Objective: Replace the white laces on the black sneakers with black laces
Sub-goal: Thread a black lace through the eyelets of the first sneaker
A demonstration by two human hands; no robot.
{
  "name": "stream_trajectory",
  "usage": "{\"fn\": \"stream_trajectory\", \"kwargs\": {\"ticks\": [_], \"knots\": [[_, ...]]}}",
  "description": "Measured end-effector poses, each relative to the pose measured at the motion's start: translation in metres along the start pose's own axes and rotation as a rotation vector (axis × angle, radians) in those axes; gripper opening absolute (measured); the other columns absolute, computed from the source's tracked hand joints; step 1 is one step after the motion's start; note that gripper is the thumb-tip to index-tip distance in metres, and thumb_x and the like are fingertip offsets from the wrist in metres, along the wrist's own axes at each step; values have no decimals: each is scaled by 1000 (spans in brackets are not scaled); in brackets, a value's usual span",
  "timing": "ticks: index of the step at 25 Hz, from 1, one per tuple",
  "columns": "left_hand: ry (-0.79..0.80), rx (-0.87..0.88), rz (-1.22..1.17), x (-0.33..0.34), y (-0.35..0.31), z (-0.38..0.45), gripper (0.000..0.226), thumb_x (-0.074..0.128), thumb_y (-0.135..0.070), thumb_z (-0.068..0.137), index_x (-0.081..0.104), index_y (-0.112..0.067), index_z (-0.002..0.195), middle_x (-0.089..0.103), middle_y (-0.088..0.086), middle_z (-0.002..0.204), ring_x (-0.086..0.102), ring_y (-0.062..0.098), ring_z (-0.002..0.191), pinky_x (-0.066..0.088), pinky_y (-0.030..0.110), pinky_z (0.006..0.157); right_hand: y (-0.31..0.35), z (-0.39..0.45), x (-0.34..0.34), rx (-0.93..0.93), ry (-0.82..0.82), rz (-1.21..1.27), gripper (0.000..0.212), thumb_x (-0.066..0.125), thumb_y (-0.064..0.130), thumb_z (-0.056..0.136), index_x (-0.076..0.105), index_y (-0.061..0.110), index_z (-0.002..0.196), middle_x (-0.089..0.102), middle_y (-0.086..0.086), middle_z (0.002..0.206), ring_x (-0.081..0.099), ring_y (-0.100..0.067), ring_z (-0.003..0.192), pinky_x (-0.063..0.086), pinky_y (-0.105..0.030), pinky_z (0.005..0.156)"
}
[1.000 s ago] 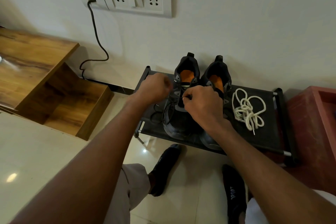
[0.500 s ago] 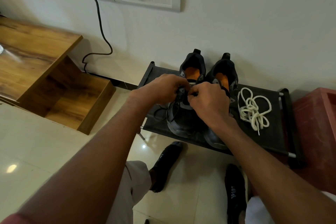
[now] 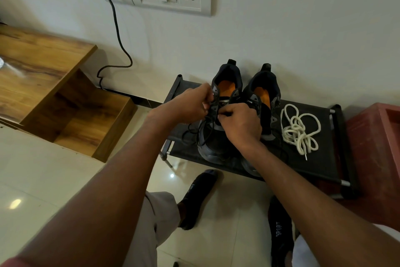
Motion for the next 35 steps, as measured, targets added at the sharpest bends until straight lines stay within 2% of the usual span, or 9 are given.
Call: {"fn": "stream_trajectory", "kwargs": {"ticks": [2,6,10,14,17,22,26,29,35], "knots": [[-9,-24,30,1,2,2,24,62,1,92,61,-17,107,69,3,109,65,24,104,54,39,88,3,-3,-1,-17,-39,-22,20,66,30,102,76,34,119,76,7,105,71,-19,96,46,-26,62],[-8,-48,55,3,5,4,21,63,1,93,71,-12,107,72,5,109,65,19,98,50,31,83,8,-7,-3,-60,-66,-154,18,62,31,104,74,30,118,74,4,100,71,-21,95,45,-31,70],[-32,-59,78,1,6,6,20,68,-2,92,77,-11,108,75,5,107,67,19,100,50,31,86,3,0,3,-16,42,-24,19,66,27,102,77,31,116,76,5,110,70,-20,101,48,-28,70],[-16,-76,52,1,9,5,22,69,-3,93,78,-14,110,76,4,107,68,17,101,50,28,86,-3,5,5,19,103,24,20,68,29,101,77,35,118,75,5,115,68,-23,107,57,-36,81],[4,-75,36,2,9,4,25,68,-2,93,78,-15,112,76,1,108,69,15,102,45,23,84,1,2,3,-4,53,-5,22,64,28,103,74,34,121,75,3,110,70,-24,101,54,-34,73],[-18,-85,48,1,10,5,21,71,-6,93,78,-15,111,75,3,107,69,16,102,51,29,88,10,-6,-2,-68,-56,-198,18,63,33,104,70,26,119,73,1,102,71,-25,99,50,-37,76],[-19,-94,42,1,9,5,24,68,-3,94,79,-16,111,75,2,108,68,15,101,49,26,84,8,-2,0,-56,57,-69,20,63,29,104,74,29,120,75,1,107,70,-26,103,55,-38,80],[-19,-94,43,2,9,6,23,70,-6,94,79,-17,112,75,1,109,68,15,102,48,26,85,10,-2,-1,-65,91,-119,27,63,29,104,69,31,129,73,-2,113,68,-31,111,55,-43,85],[-29,-92,35,3,11,6,21,71,-8,94,79,-16,111,76,2,108,70,15,102,55,31,92,6,0,0,-62,100,-79,24,62,30,104,73,33,125,75,3,112,69,-25,105,56,-37,79]]}}
Point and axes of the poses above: each hand's wrist, its own z-axis towards the middle knuckle, its own x-axis out of the palm, y = z × x, the point moved 7 cm from there along z, towards the middle knuckle
